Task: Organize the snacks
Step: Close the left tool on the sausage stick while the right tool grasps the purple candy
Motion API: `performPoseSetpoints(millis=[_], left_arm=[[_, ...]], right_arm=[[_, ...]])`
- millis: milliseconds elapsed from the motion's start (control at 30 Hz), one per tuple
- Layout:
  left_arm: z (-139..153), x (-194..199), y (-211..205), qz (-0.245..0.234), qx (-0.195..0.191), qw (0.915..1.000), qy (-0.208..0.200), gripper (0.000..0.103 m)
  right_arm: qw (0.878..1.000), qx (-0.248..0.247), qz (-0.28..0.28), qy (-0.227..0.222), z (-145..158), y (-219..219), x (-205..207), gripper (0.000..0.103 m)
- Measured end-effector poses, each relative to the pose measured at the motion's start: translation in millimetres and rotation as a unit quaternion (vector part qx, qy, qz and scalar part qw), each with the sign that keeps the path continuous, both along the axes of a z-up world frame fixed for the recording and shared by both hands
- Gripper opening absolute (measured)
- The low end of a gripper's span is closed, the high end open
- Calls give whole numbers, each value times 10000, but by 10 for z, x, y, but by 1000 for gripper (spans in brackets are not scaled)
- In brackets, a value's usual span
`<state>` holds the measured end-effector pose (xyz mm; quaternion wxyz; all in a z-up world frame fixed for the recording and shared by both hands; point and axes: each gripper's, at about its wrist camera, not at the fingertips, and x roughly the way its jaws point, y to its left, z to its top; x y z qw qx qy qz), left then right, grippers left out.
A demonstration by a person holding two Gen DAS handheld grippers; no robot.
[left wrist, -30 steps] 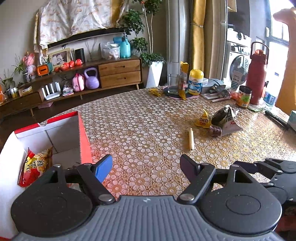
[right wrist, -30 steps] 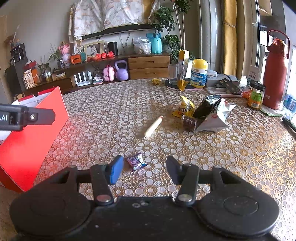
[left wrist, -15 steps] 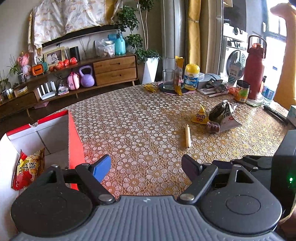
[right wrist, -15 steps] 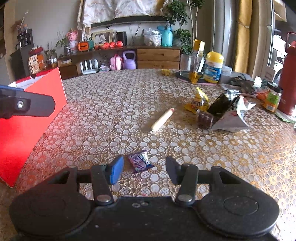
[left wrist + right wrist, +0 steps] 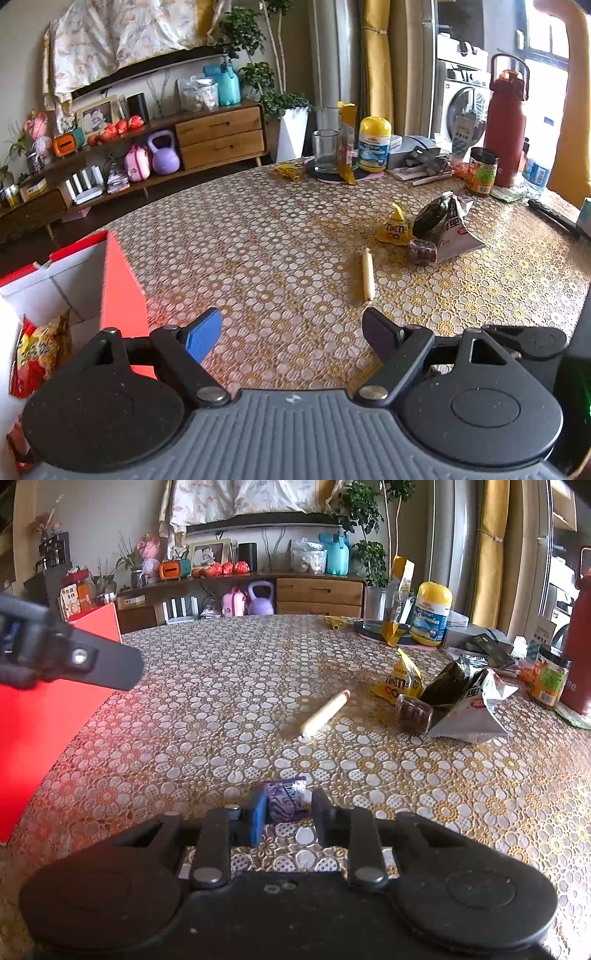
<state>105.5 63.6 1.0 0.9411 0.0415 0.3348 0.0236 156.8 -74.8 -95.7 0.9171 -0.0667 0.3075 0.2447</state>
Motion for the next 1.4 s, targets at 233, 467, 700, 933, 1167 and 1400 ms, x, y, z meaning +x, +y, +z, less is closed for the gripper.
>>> performPoseSetpoints(millis=[233, 467, 700, 933, 1167, 1400], left_arm=[[-78, 200, -189, -205, 84, 9997, 54, 83], [-172, 438, -423, -447, 165, 9986, 241, 83], [-373, 823, -630, -588, 98, 9971, 477, 83], [-646, 1198, -603, -451, -29, 9962, 739, 56], [-766, 1295, -684, -633, -49, 9951, 763, 33], [-772, 1254, -742, -723, -118, 9949, 694, 11]], right_arm=[[9997, 227, -127, 41, 2, -119, -62, 23], [9983, 444, -371, 96, 44, -368, -124, 23], [9949, 743, -663, 143, 94, -682, -186, 23], [9908, 1000, -897, 163, 113, -922, -169, 23], [9870, 1201, -1060, 167, 134, -1106, -132, 23], [9853, 1282, -1118, 170, 149, -1164, -147, 23]])
